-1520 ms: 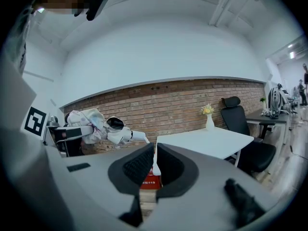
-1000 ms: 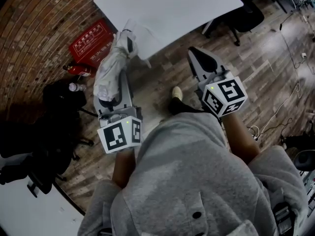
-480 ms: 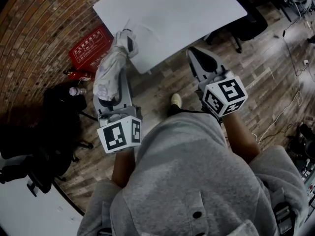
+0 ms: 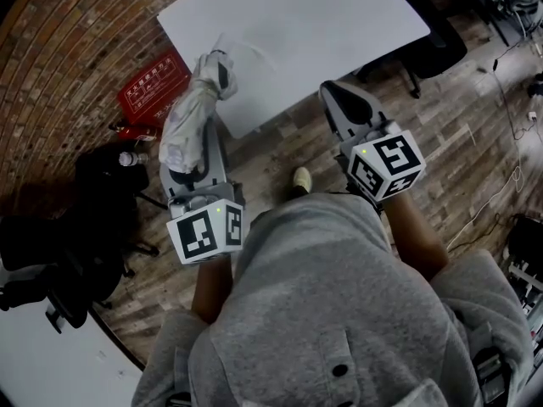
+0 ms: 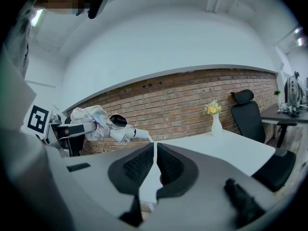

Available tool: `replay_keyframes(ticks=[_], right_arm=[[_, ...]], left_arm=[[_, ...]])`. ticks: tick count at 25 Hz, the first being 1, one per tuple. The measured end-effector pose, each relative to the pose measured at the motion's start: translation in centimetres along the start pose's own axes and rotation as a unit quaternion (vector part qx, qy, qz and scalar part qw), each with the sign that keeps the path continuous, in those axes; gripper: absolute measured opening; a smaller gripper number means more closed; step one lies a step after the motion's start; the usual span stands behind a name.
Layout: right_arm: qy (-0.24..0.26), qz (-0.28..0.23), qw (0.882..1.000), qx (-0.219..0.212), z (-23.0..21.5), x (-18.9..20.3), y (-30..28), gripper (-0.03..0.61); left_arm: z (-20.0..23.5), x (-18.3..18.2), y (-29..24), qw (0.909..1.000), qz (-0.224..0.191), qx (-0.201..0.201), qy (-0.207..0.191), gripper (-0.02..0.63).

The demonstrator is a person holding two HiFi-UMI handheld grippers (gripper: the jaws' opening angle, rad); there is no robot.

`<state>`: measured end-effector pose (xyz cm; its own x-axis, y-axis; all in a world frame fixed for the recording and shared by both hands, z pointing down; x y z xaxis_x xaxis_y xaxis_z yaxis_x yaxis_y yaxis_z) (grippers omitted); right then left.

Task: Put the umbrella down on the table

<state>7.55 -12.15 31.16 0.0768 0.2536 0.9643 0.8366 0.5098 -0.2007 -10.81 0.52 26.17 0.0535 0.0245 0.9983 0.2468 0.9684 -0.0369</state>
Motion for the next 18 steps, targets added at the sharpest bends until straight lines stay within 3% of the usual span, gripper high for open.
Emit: replay_keyframes(ticks=[10, 18], right_arm=[[-0.006, -0.010, 1.000, -0.009, -3.7, -0.6, -1.0, 0.032], [-0.009, -0.008, 1.000, -0.003, -4.2, -0.4, -2.0, 0.032]], left_arm=[[-1.9, -0.4, -2.4, 0.9999, -0.005, -0.007, -0.006, 0.199], [-1.8, -0.3, -3.9, 0.9999, -0.002, 0.005, -0.011, 0.199]])
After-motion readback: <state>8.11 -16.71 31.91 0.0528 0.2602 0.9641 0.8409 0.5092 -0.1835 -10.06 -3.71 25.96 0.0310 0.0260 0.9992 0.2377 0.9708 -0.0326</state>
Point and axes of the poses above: the fingertips, and each gripper's own axes: y backward along the fingers, z to its left, x out of its underside, the point moved 2 cm from there along y, backward along the fingers, and after that the axes turned 1 degree about -z, right-handed, at the moved point
